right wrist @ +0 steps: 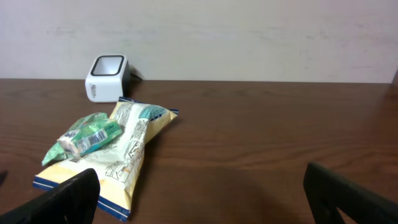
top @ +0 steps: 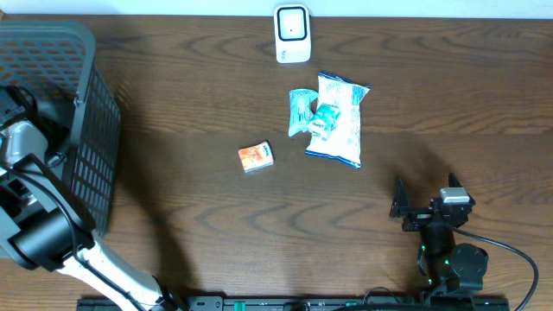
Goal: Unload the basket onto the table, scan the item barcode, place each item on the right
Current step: 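Grasp the green Zam-Buk tin in the basket with the left gripper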
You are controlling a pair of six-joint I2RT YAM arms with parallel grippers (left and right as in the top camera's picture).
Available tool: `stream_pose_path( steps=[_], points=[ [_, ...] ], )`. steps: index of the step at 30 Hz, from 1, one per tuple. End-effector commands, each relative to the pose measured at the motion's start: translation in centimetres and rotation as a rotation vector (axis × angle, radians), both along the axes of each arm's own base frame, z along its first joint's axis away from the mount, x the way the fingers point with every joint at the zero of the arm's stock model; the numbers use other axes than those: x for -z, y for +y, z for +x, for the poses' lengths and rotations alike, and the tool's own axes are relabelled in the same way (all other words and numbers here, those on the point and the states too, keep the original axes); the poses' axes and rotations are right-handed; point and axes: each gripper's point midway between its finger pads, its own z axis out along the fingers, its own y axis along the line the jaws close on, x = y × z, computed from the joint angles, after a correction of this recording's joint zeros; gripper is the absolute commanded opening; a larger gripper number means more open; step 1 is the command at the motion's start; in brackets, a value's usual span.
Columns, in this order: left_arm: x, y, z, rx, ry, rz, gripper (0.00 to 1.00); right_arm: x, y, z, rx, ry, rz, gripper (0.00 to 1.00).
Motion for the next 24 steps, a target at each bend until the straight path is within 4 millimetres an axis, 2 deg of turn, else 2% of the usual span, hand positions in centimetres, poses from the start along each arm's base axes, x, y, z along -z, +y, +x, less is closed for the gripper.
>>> stream_pose_path(
  steps=[1,6,8,11,15,16,22,24],
  points=[
    [1.1,0.1,0.0,0.054,0.034,-0.001,0.99,0.1,0.1,0.0,-0.003,0.002,-0.014,0.99],
    [1.4,0.3,0.5,0.062,0.019,0.000,1.00,0.1,0.1,0.0,-0.003,0.002,-0.014,0.99],
    [1.5,0.2,0.5,0.062,0.020,-0.001,0.95,0.1,0.1,0.0,-0.003,0.002,-0.014,0.99],
    [1.7,-0.1,0.0,0.062,0.040,-0.017,0.93,0.1,0.1,0.0,-0.003,0.002,-0.014,0.99],
    [2.0,-0.5,-0.5,0.062,0.065,-0.036,0.74,0.1,0.1,0.0,-0.003,0.002,-0.014,0.99],
    [2.0,-0.5,-0.5,0.062,0.065,-0.037,0.72,0.1,0.1,0.0,-0.003,0.002,-0.014,0.99],
    [1.8,-0.8,-0.8,0.062,0.075,-0.044,0.72,0.1,0.1,0.0,-0.003,0.002,-0.014,0.99],
    [1.1,-0.8,-0.9,0.062,0.069,-0.040,0.68,0.1,0.1,0.0,-0.003,0.002,-0.014,0.99]
  ],
)
